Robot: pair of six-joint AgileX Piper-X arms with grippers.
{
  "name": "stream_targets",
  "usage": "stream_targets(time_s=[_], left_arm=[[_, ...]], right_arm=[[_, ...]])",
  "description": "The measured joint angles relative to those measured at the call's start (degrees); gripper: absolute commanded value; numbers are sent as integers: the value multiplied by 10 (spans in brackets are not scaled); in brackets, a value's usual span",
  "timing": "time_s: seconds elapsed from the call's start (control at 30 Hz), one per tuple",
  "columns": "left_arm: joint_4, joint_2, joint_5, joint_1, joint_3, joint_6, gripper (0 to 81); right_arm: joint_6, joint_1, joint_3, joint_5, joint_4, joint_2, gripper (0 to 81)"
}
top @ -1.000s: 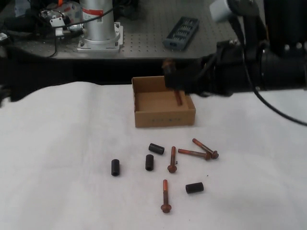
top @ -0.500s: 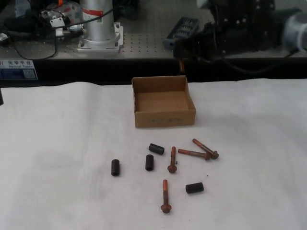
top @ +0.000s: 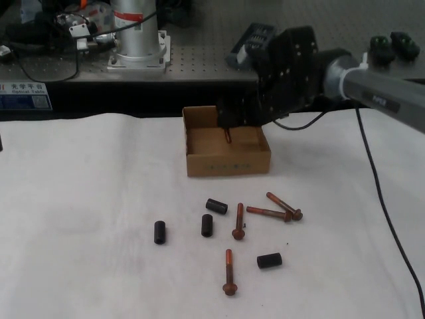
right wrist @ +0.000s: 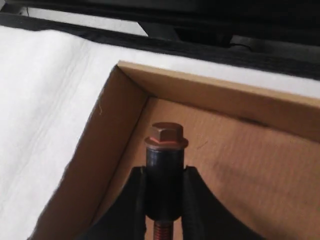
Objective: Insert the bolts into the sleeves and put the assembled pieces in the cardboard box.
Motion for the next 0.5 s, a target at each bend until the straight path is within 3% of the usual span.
stream_targets(time_s=[0.2,0.4,0.5], left_arm=[[0,4,-2,1,0,0,420],[0,4,-4,1,0,0,420],[0,4,-4,1,0,0,420]], right_arm=[[0,0,-3,8,11,0,11],[-1,0,-4,24,46,0,339],[-1,0,-4,34,61,0,341]])
